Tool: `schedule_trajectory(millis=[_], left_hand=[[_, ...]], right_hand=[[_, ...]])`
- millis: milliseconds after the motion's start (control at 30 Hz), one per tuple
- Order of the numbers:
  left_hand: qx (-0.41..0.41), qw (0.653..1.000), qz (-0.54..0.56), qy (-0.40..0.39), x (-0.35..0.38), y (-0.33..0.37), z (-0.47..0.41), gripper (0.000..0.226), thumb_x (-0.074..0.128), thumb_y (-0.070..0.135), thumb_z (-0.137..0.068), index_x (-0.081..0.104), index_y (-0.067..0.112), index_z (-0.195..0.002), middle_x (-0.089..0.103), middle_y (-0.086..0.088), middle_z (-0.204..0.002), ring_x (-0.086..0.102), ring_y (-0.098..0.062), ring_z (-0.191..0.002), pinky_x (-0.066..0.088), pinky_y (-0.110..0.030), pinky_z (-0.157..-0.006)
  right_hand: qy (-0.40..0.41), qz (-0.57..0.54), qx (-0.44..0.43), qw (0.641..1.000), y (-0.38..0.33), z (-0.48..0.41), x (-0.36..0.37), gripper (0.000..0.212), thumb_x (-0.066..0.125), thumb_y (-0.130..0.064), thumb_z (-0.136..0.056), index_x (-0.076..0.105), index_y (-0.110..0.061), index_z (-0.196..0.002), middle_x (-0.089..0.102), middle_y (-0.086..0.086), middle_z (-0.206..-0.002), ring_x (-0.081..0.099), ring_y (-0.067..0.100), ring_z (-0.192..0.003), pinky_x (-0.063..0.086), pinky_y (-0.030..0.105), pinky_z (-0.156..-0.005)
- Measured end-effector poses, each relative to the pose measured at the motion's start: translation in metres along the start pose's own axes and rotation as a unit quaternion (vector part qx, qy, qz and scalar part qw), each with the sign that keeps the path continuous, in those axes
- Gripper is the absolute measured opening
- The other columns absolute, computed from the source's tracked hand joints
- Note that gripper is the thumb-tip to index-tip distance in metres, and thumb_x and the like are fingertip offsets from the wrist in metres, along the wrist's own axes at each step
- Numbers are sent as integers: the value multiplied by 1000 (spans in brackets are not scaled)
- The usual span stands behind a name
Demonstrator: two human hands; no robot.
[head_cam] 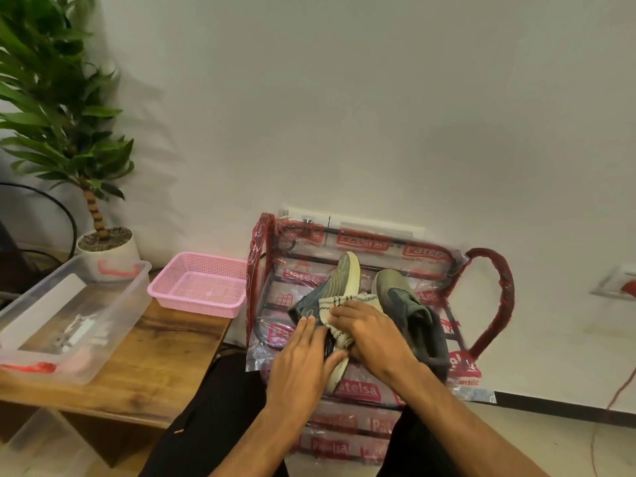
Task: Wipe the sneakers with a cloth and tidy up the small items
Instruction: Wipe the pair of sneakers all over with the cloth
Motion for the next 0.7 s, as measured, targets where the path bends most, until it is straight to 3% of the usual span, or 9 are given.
schedule_trajectory(millis=[100, 167, 267, 333, 533, 700], left_hand=[[-15, 1000, 3, 4, 2, -3, 1, 90, 11, 73, -81, 23, 16, -150, 28, -2, -158, 17, -11, -148, 30, -24, -112], [-17, 1000, -7, -1, 3, -6, -3, 82, 18, 70, -86, 24, 17, -148, 30, -1, -157, 20, -11, -147, 31, -25, -111], [-19, 1000, -15, -8, 3, -9, -5, 71, 28, 66, -92, 30, 18, -145, 34, -1, -155, 27, -11, -144, 32, -24, -110], [-15, 999, -23, -17, 7, -7, -3, 70, 29, 63, -94, 28, 17, -147, 28, -3, -158, 19, -11, -147, 25, -23, -114], [-13, 1000, -13, -6, 2, -3, -4, 76, 22, 67, -90, 26, 16, -147, 20, -4, -161, 12, -13, -149, 23, -25, -116], [-15, 1000, 10, -14, 7, -2, 4, 79, 25, 64, -93, 14, 13, -152, 11, -5, -162, 7, -12, -149, 22, -26, -116]], right_hand=[[11, 22, 15, 1000, 13, 1, -6, 42, 84, -6, -61, 76, -14, -101, 73, 1, -108, 67, 21, -103, 55, 34, -86], [7, 52, 35, 998, 18, -4, -8, 37, 84, -7, -65, 76, -13, -100, 73, 1, -107, 66, 21, -102, 54, 34, -86], [3, 42, 0, 999, 0, 2, -7, 39, 86, -11, -59, 76, -15, -97, 73, -1, -103, 66, 19, -99, 55, 32, -84], [-4, 21, -16, 1000, -6, 10, -6, 44, 88, -13, -56, 76, -16, -98, 72, -2, -104, 67, 18, -99, 55, 31, -85], [-48, 77, 18, 996, 8, -3, 1, 36, 67, -11, -83, 66, -13, -119, 59, 3, -126, 52, 23, -119, 43, 36, -102], [-60, 15, -21, 998, 3, 9, -7, 41, 74, -6, -74, 70, -17, -114, 61, -2, -120, 56, 20, -111, 49, 36, -92]])
Point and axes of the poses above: each hand's wrist, its own z-axis away from the middle knuckle, its own x-axis out of the palm, y = z × x, the point moved 8 cm from there along -z, towards the middle knuckle
